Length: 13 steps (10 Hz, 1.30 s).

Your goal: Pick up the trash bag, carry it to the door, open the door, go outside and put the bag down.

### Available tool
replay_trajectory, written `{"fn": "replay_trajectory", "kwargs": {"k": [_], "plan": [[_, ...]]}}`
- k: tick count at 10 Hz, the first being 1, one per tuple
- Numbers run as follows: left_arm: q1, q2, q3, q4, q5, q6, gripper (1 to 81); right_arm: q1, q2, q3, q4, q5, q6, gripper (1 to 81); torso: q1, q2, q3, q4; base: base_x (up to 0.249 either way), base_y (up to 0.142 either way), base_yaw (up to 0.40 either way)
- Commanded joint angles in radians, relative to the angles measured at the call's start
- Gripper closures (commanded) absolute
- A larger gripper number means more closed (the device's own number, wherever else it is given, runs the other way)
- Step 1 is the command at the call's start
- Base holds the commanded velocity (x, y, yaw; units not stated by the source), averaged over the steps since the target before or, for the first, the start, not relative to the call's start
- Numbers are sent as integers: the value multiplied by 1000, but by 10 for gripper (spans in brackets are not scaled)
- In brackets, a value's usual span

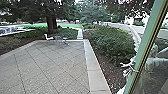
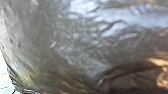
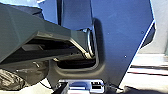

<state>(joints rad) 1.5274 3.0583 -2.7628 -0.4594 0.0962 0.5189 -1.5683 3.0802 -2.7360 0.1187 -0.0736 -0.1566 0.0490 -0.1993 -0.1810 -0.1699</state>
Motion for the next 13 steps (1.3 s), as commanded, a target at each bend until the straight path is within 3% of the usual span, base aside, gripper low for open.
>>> {"fn": "replay_trajectory", "kwargs": {"k": [1,13], "plan": [[-42,2,5,4,73,1,811,40,8,7,1,-68,-4,10,0,0,0,0,112,0,0],[-42,2,5,5,73,1,811,41,13,7,-1,-69,-4,10,1,2,0,0,96,0,0]]}}
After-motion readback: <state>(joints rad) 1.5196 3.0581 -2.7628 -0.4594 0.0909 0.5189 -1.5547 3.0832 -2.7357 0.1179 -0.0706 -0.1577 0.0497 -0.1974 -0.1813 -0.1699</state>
